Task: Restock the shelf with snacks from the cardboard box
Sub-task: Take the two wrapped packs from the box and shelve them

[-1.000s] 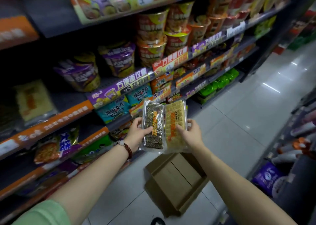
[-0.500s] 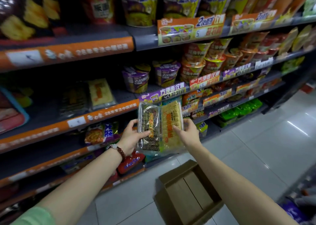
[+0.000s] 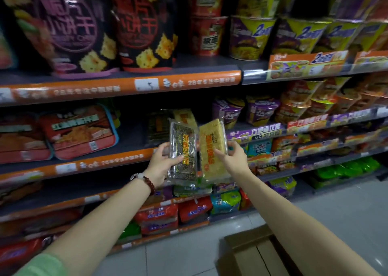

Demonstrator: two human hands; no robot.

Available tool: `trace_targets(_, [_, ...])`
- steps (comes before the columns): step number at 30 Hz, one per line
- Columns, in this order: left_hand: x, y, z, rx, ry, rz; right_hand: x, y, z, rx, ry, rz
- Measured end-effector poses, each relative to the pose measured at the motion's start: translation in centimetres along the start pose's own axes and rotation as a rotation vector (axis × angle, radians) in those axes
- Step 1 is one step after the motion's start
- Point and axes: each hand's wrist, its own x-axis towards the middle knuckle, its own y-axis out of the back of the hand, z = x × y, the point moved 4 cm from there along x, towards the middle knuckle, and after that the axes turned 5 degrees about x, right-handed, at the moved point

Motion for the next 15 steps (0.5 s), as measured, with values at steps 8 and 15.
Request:
trace_targets(8, [2.3, 4.5, 3.2, -0.032, -0.047, 0.136, 3.9, -5.1, -4.1, -0.01, 0.084, -0.042])
trace_targets(15, [7.1, 5.8, 4.9, -0.059, -0.01, 0.251, 10.3, -6.9, -6.1, -0.001, 0.054, -0.138])
